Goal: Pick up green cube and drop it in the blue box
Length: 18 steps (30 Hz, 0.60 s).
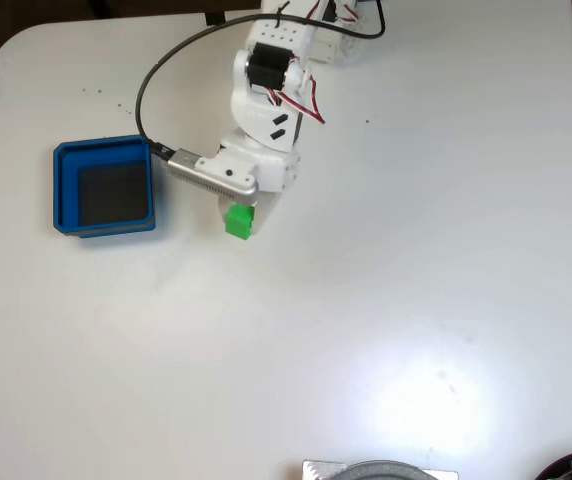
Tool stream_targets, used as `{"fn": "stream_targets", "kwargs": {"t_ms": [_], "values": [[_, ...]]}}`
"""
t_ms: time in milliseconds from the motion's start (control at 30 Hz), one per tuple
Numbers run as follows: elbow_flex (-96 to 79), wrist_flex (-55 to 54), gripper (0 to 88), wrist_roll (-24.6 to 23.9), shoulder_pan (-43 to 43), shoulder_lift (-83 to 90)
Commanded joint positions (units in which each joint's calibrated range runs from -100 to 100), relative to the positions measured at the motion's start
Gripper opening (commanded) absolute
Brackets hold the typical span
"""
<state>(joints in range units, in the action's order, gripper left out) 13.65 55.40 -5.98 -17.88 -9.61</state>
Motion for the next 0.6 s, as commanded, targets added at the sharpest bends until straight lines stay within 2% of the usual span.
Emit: {"fn": "stream_targets", "kwargs": {"t_ms": [0, 567], "values": [[3.14, -0.65, 2.0, 0.49, -5.48, 4.76], [3.23, -1.14, 2.0, 0.49, -23.8, 1.25]]}}
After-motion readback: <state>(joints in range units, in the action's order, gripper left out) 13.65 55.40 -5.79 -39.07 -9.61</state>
